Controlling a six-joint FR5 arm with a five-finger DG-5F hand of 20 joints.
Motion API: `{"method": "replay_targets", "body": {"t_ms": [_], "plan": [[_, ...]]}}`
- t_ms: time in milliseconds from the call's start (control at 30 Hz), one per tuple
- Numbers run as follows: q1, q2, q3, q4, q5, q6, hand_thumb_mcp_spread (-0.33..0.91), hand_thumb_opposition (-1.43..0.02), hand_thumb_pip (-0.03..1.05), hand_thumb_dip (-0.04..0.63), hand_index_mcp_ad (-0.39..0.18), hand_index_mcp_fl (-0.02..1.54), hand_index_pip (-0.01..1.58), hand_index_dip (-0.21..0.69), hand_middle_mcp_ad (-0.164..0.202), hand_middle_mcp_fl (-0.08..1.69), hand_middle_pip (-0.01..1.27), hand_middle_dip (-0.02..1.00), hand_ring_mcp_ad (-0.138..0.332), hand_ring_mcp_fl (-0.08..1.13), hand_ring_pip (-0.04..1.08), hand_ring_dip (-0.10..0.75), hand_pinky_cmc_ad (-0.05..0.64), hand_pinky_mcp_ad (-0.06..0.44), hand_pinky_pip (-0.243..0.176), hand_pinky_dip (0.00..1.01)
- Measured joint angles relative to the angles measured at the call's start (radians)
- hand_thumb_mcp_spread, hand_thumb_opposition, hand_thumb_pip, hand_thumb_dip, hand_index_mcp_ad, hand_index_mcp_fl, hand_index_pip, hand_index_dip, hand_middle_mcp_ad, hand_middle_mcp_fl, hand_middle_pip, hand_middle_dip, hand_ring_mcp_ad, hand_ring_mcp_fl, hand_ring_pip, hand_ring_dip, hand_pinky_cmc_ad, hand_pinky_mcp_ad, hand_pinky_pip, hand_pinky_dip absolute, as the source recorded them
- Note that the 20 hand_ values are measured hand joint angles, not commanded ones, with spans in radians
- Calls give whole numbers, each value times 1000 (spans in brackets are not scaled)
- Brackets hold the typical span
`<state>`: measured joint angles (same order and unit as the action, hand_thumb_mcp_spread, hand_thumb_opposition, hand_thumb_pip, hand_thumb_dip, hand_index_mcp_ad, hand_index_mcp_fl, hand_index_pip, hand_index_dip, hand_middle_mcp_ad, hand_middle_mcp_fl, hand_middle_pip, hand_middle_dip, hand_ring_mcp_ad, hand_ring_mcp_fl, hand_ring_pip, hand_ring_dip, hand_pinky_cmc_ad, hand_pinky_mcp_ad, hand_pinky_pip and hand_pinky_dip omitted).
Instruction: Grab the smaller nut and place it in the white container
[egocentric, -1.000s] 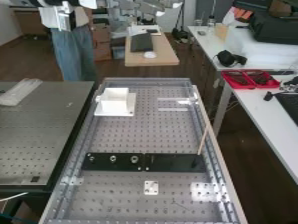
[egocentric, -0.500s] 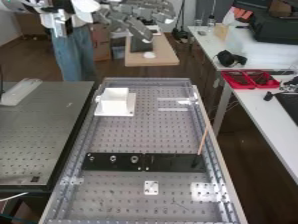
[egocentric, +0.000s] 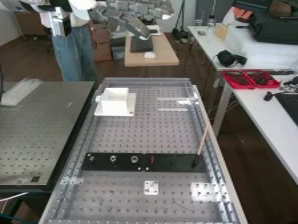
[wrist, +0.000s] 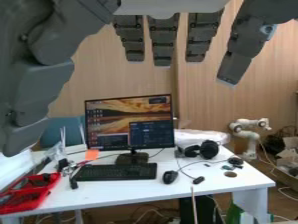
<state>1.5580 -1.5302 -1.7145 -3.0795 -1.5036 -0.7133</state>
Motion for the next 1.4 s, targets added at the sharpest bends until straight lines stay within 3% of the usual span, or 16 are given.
{"method": "replay_targets", "body": {"t_ms": [367, 767, 1133, 1400], "plan": [[1, 5, -59, 37, 43, 8, 208, -710, 480, 51, -7, 23, 59, 365, 86, 7, 122, 222, 152, 0, 75, 113, 412, 316, -110, 581], [10, 31, -236, 108, 198, 48, 232, -730, 541, 84, -59, 56, 86, 316, 86, 5, 138, 227, 159, 0, 72, 119, 412, 316, -110, 606], [1, 37, -334, 145, 291, 45, 234, -742, 620, 122, -77, 70, 101, 248, 86, 3, 138, 234, 157, 0, 75, 119, 412, 312, -110, 604], [14, 42, -426, 227, 392, 49, 244, -757, 648, 141, -79, 108, 482, 138, 86, 7, 138, 234, 161, 0, 72, 119, 412, 316, -110, 611]]}}
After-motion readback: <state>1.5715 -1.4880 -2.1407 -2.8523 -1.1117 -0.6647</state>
